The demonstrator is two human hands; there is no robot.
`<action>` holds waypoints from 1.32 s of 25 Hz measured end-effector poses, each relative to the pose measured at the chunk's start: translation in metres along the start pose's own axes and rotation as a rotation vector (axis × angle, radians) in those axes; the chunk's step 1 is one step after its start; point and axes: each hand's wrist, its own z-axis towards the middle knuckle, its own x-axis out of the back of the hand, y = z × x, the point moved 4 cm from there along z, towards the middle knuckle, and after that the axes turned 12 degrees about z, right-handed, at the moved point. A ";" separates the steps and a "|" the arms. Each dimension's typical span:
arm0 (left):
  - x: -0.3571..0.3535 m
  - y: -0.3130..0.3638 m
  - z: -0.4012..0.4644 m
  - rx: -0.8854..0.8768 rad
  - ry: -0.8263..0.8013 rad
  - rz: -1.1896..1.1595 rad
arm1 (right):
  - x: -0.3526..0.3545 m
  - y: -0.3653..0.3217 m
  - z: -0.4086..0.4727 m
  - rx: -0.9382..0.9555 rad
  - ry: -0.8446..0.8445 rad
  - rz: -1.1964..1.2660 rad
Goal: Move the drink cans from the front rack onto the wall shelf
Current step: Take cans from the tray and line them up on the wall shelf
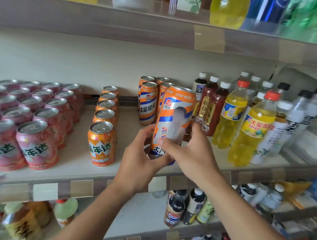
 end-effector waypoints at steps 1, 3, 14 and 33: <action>-0.001 -0.004 0.006 0.011 -0.001 0.020 | 0.000 0.002 0.009 0.000 -0.016 -0.017; -0.004 -0.017 0.017 0.043 -0.025 0.082 | -0.003 0.008 0.028 0.004 -0.038 -0.064; -0.002 -0.061 0.055 0.069 0.242 0.861 | -0.046 0.057 0.111 0.043 -0.005 -0.170; -0.011 -0.080 0.067 0.070 0.254 0.841 | -0.074 0.110 0.146 0.015 0.002 -0.092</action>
